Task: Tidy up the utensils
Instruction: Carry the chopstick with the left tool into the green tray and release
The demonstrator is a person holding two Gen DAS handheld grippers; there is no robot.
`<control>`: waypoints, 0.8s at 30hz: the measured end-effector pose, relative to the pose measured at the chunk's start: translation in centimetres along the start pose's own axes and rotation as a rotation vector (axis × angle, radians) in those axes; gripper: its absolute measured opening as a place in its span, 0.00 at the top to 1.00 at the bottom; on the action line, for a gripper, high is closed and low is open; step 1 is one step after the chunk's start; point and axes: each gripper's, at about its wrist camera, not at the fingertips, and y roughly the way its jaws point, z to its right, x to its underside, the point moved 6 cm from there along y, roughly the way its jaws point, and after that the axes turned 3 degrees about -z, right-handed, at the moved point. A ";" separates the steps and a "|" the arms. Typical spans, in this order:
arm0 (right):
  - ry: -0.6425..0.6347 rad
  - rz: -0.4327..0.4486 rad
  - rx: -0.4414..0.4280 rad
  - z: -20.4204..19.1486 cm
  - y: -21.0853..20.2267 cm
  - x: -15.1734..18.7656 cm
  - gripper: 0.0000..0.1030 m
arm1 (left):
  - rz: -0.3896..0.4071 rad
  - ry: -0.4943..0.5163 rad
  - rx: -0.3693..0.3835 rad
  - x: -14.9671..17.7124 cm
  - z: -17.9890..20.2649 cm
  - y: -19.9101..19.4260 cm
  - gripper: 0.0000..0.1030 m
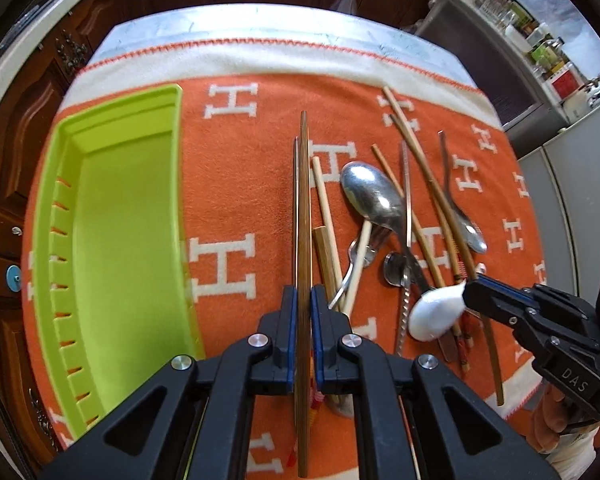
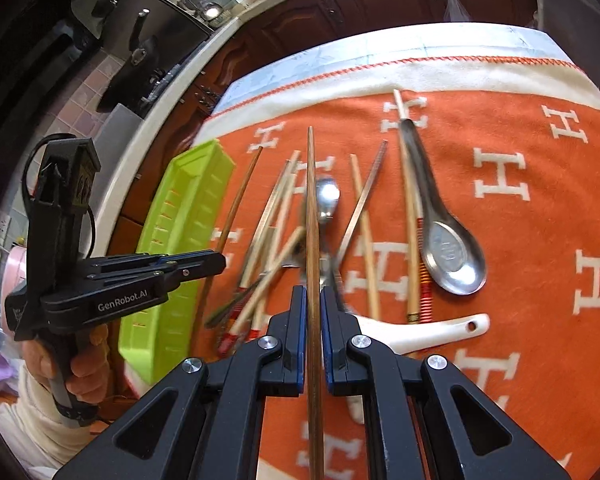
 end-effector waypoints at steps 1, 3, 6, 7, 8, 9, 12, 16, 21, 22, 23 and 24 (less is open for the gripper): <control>0.002 0.004 -0.009 -0.6 -0.4 0.0 0.94 | 0.007 -0.003 0.004 0.1 0.0 -0.7 0.96; 0.008 0.014 -0.036 -2.1 -1.3 0.1 0.94 | 0.033 -0.012 0.003 0.4 -0.4 -2.5 0.96; 0.008 0.021 -0.067 -4.7 -2.2 0.1 0.94 | 0.087 -0.035 -0.011 0.8 -1.8 -5.6 0.96; 0.011 0.021 -0.075 -5.7 -2.5 0.1 0.94 | 0.103 -0.041 -0.023 0.7 -2.3 -6.3 0.96; 0.014 0.019 -0.082 -6.8 -2.6 0.1 0.94 | 0.122 -0.050 -0.040 0.7 -3.0 -7.2 0.96; 0.016 0.019 -0.090 -7.8 -2.8 0.0 0.94 | 0.139 -0.061 -0.065 0.6 -3.8 -8.0 0.96; 0.032 0.004 -0.103 -10.7 -2.4 -0.4 0.94 | 0.159 -0.108 -0.125 0.6 -6.4 -9.1 0.96; 0.055 -0.030 -0.102 -14.7 -0.2 -0.9 0.94 | 0.134 -0.143 -0.194 1.0 -9.4 -8.5 0.96; 0.093 -0.091 -0.089 -16.6 4.2 -1.3 0.94 | 0.084 -0.159 -0.220 1.5 -11.4 -6.3 0.96; 0.098 -0.101 -0.090 -17.1 4.9 -1.4 0.94 | 0.080 -0.160 -0.223 1.6 -11.5 -6.0 0.95; 0.096 -0.105 -0.089 -17.4 5.7 -1.5 0.94 | 0.078 -0.157 -0.228 1.6 -11.9 -5.7 0.95; 0.095 -0.106 -0.086 -17.4 6.2 -1.6 0.93 | 0.077 -0.154 -0.235 1.6 -12.1 -5.6 0.95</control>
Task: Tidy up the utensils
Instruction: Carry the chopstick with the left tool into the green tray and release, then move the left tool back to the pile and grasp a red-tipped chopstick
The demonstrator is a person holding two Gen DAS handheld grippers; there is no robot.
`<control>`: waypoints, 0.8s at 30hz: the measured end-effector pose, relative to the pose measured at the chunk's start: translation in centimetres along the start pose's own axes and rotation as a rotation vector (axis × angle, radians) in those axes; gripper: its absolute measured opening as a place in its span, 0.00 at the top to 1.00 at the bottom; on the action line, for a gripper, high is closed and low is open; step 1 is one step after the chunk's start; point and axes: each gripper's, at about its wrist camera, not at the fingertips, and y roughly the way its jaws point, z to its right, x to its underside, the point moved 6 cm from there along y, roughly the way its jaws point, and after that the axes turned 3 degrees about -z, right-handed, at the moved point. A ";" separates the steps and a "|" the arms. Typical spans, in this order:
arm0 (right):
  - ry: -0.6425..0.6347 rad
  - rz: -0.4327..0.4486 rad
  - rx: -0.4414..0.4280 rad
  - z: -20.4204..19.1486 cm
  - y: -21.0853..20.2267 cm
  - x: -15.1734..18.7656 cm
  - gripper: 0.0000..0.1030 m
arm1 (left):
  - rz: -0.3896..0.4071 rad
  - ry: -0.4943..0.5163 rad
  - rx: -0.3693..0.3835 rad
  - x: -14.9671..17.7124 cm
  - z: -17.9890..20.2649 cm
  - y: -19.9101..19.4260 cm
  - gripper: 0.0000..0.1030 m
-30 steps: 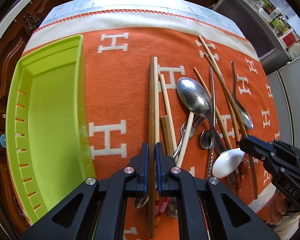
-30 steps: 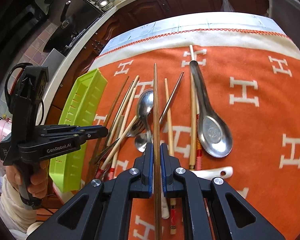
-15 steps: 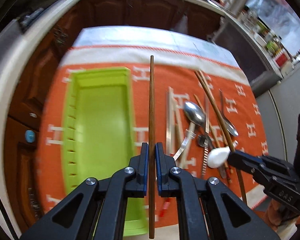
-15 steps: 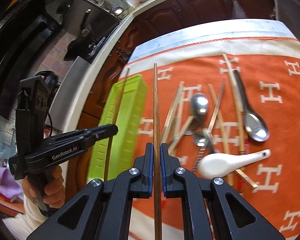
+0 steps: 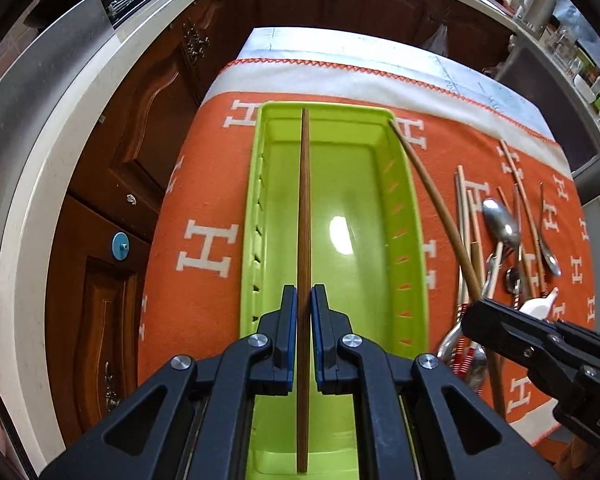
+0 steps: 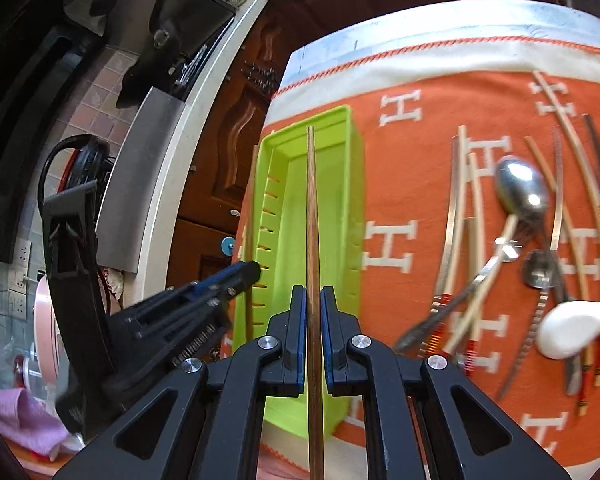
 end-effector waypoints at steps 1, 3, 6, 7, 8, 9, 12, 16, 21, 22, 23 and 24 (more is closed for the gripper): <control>-0.002 -0.005 0.001 -0.4 0.5 -0.1 0.93 | 0.000 0.000 -0.011 -0.1 -0.1 0.2 0.89; 0.008 -0.022 -0.002 -0.7 1.4 -0.2 0.93 | 0.009 0.001 -0.023 -0.3 -0.2 0.4 0.69; 0.003 -0.015 0.027 -0.9 2.3 -0.6 0.85 | 0.055 0.003 -0.060 -0.6 -0.7 -0.5 0.47; -0.001 -0.008 0.037 -1.1 2.3 -0.5 0.81 | 0.065 0.007 -0.065 -0.8 -0.8 -0.7 0.46; 0.001 -0.006 0.039 -0.7 2.8 -1.4 0.80 | 0.074 0.003 -0.058 -1.0 -1.0 -0.9 0.45; 0.002 -0.005 0.038 -0.5 2.9 -1.6 0.80 | 0.077 -0.002 -0.053 -1.0 -1.1 -1.1 0.45; 0.002 0.000 0.044 0.0 2.4 -1.6 0.80 | 0.085 -0.011 -0.042 -1.2 -1.2 -1.6 0.45; -0.022 0.037 0.066 0.9 0.0 -1.0 0.80 | 0.101 0.002 -0.030 -1.0 -0.4 -2.2 0.42; -0.044 0.080 0.092 2.6 -3.3 -0.1 0.80 | 0.103 0.012 0.011 -0.6 1.1 -2.8 0.32; -0.040 0.089 0.096 3.2 -4.1 0.2 0.80 | 0.103 0.010 0.022 -0.5 1.4 -2.9 0.30; -0.037 0.094 0.097 3.7 -4.6 0.4 0.80 | 0.102 0.013 0.036 -0.4 1.9 -3.0 0.30; -0.029 0.104 0.099 4.3 -5.4 0.7 0.80 | 0.101 0.019 0.041 -0.3 2.3 -3.0 0.30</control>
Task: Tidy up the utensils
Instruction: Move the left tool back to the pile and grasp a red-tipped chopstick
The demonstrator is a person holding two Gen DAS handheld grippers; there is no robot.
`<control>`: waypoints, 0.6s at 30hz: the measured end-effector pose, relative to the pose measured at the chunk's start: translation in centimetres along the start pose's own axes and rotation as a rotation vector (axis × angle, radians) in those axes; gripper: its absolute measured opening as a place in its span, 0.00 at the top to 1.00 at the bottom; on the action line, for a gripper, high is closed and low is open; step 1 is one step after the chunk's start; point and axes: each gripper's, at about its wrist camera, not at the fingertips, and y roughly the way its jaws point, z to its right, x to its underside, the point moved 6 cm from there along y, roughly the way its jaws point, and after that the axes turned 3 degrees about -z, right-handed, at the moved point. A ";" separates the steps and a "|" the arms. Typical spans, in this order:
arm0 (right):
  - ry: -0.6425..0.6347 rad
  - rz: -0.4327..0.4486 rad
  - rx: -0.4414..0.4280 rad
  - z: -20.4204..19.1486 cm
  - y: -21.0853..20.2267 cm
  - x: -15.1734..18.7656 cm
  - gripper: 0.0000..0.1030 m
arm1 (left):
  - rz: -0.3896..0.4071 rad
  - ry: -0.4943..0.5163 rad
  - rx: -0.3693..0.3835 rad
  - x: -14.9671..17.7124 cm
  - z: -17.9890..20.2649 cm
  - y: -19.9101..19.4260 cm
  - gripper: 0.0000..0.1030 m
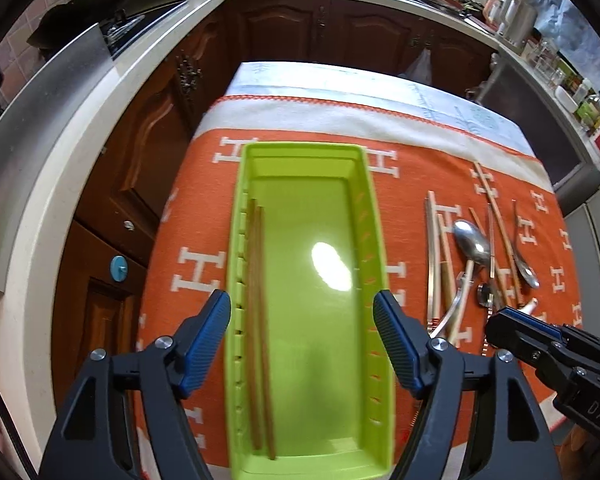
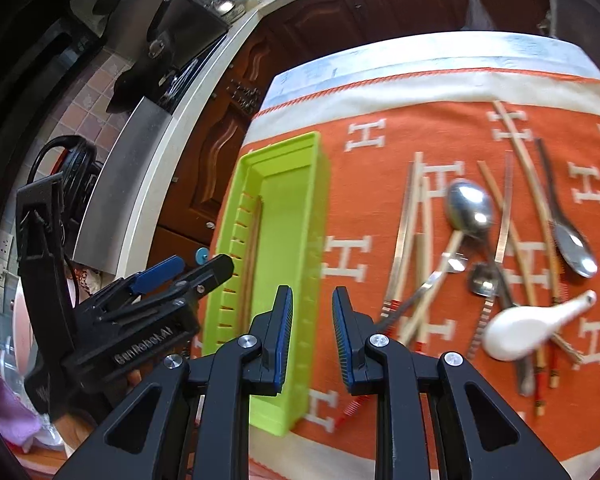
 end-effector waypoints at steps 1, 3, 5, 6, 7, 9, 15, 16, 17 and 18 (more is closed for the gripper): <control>0.005 0.006 0.001 0.5 -0.4 0.2 0.80 | 0.001 0.008 0.005 0.0 0.4 0.0 0.30; 0.022 0.024 0.005 2.0 -1.6 0.7 0.80 | 0.002 0.035 0.011 0.2 1.6 -0.1 0.30; 0.036 0.037 0.011 3.3 -2.4 1.0 0.80 | 0.005 0.061 0.016 0.4 2.6 -0.2 0.30; 0.044 0.048 0.014 4.0 -3.0 1.2 0.80 | 0.009 0.080 0.021 0.5 3.4 -0.4 0.30; 0.050 0.055 0.016 4.6 -3.4 1.4 0.80 | 0.011 0.092 0.022 0.5 3.8 -0.4 0.30; 0.065 0.068 0.026 5.8 -4.2 1.8 0.80 | 0.013 0.122 0.024 0.6 5.1 -0.5 0.30; 0.107 0.094 0.048 8.8 -5.6 2.6 0.80 | 0.001 0.188 0.044 1.0 8.5 -0.3 0.30; 0.112 0.100 0.054 9.4 -5.9 2.7 0.80 | -0.004 0.199 0.045 1.1 9.1 -0.1 0.30; 0.117 0.103 0.059 9.7 -6.0 2.8 0.80 | -0.007 0.205 0.046 1.2 9.4 0.1 0.30; 0.121 0.105 0.063 9.9 -6.0 2.8 0.80 | -0.014 0.216 0.050 1.4 10.0 0.3 0.30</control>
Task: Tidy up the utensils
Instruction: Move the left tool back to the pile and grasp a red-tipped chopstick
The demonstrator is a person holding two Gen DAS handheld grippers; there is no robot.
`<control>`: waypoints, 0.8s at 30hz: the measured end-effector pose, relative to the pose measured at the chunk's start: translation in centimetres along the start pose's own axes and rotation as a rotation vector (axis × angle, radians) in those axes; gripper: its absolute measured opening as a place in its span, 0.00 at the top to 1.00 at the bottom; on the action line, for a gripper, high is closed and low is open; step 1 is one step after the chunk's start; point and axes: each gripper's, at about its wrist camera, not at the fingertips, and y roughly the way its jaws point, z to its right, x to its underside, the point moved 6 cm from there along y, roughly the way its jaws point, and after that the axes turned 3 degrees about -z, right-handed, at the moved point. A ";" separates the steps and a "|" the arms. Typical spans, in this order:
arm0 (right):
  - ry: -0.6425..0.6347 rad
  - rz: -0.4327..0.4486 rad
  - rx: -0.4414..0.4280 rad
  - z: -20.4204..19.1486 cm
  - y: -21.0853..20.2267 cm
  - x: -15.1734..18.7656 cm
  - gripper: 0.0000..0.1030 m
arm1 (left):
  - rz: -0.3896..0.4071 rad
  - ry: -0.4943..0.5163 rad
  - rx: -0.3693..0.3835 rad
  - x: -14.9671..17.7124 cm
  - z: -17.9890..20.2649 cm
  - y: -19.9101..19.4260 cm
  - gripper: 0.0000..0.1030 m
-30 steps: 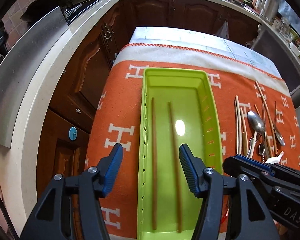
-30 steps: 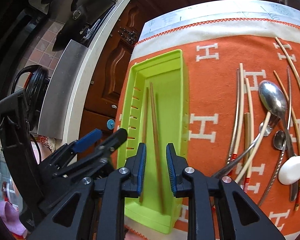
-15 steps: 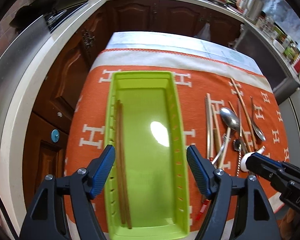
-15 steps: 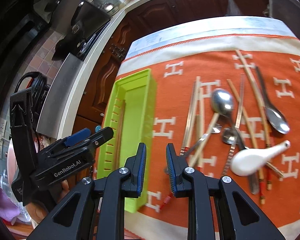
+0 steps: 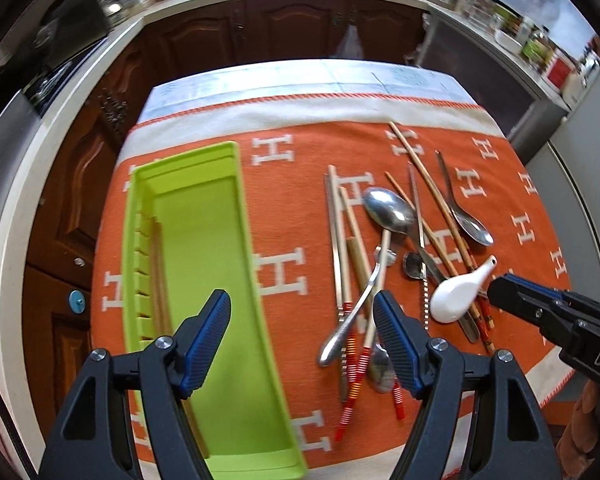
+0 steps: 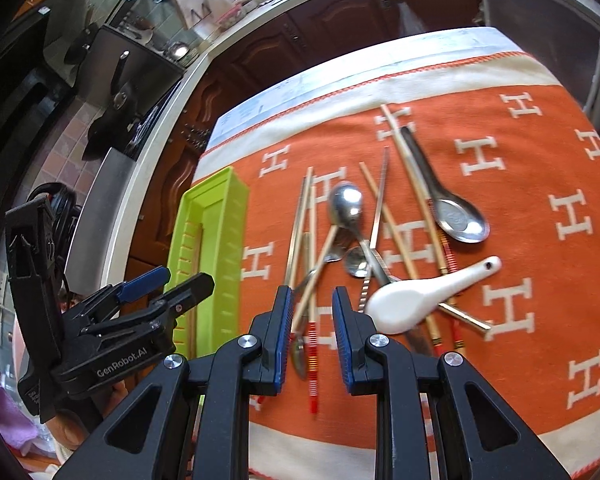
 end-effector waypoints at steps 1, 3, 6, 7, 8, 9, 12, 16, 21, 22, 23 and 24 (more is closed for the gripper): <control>0.005 0.001 0.004 0.4 0.0 0.0 0.80 | -0.004 0.008 0.005 0.0 0.4 0.2 0.30; 0.018 0.004 0.009 1.2 0.0 0.0 0.80 | -0.017 0.029 0.010 0.0 1.4 1.0 0.30; 0.035 0.005 0.013 2.4 0.1 0.1 0.80 | -0.035 0.057 0.014 0.2 2.6 2.1 0.30; 0.038 0.004 0.014 2.8 0.2 0.1 0.80 | -0.041 0.065 0.016 0.2 2.9 2.4 0.30; 0.042 0.003 0.016 2.9 0.4 0.1 0.80 | -0.049 0.072 0.019 0.3 3.1 2.9 0.32; 0.045 0.000 0.016 3.3 0.6 0.2 0.80 | -0.062 0.079 0.028 0.4 3.5 3.4 0.33; 0.057 -0.011 0.014 4.2 1.1 0.4 0.80 | -0.104 0.090 0.046 0.8 4.2 4.9 0.40; 0.072 -0.030 0.013 5.5 2.1 0.7 0.80 | -0.153 0.090 0.041 1.2 4.4 6.9 0.48; 0.069 -0.038 0.021 6.4 2.8 1.0 0.80 | -0.185 0.088 0.037 1.4 4.6 8.3 0.69; 0.070 -0.040 0.020 6.5 3.0 1.0 0.80 | -0.185 0.093 0.029 1.3 4.6 8.4 0.75; 0.071 -0.041 0.018 6.6 3.1 1.0 0.80 | -0.181 0.099 0.024 1.3 4.7 8.4 0.77; 0.073 -0.042 0.016 6.7 3.2 1.0 0.80 | -0.183 0.101 0.023 1.3 4.8 8.5 0.77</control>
